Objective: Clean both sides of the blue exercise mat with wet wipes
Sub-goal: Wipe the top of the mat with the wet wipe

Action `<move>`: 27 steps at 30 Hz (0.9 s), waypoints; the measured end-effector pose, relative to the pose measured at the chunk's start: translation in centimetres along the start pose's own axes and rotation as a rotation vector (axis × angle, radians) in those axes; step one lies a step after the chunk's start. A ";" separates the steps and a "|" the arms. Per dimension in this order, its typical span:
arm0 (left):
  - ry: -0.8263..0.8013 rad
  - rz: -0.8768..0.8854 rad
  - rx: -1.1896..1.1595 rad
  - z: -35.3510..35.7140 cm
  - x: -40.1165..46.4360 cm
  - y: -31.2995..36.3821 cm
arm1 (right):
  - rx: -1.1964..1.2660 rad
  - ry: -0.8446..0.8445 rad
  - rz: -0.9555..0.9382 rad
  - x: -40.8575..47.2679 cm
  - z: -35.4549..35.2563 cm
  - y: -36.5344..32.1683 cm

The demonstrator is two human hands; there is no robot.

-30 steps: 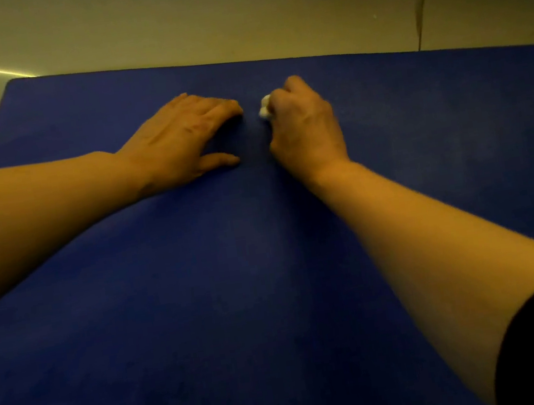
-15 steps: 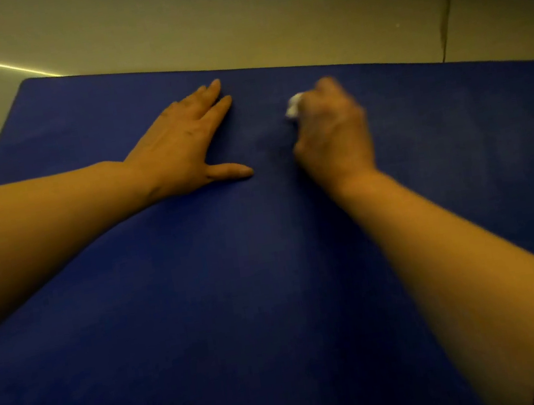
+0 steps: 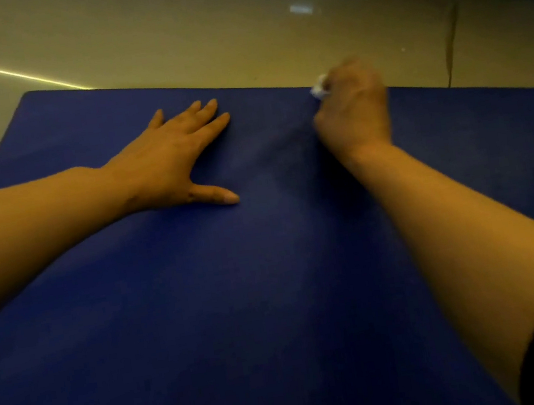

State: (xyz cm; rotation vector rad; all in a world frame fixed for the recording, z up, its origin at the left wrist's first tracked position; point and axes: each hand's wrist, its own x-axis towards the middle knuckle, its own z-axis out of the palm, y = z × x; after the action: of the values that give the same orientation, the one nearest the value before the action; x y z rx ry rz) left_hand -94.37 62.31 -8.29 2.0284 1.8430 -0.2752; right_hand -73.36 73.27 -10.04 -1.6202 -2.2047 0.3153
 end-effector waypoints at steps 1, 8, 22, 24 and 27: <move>-0.005 -0.011 0.006 0.2 -0.5 -0.4 | -0.012 0.024 0.075 0.1 -0.5 0.8; 0.017 -0.061 -0.050 1.2 -0.2 -0.2 | 0.056 -0.067 0.061 0.1 1.9 -6.5; 0.010 -0.094 -0.035 1.4 -0.6 -0.1 | 0.079 -0.039 0.089 -2.0 2.2 -7.2; 0.030 -0.089 -0.082 1.5 -0.5 -0.2 | 0.138 -0.086 -0.040 -2.6 3.4 -10.1; 0.041 -0.079 -0.109 1.4 -0.5 -0.4 | 0.165 -0.116 -0.128 -3.0 3.9 -10.5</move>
State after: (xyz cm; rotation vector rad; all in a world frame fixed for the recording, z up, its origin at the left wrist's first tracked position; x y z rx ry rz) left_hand -94.65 61.27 -9.41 1.9050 1.9222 -0.1528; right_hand -83.27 67.37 -9.86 -1.3989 -2.2878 0.5513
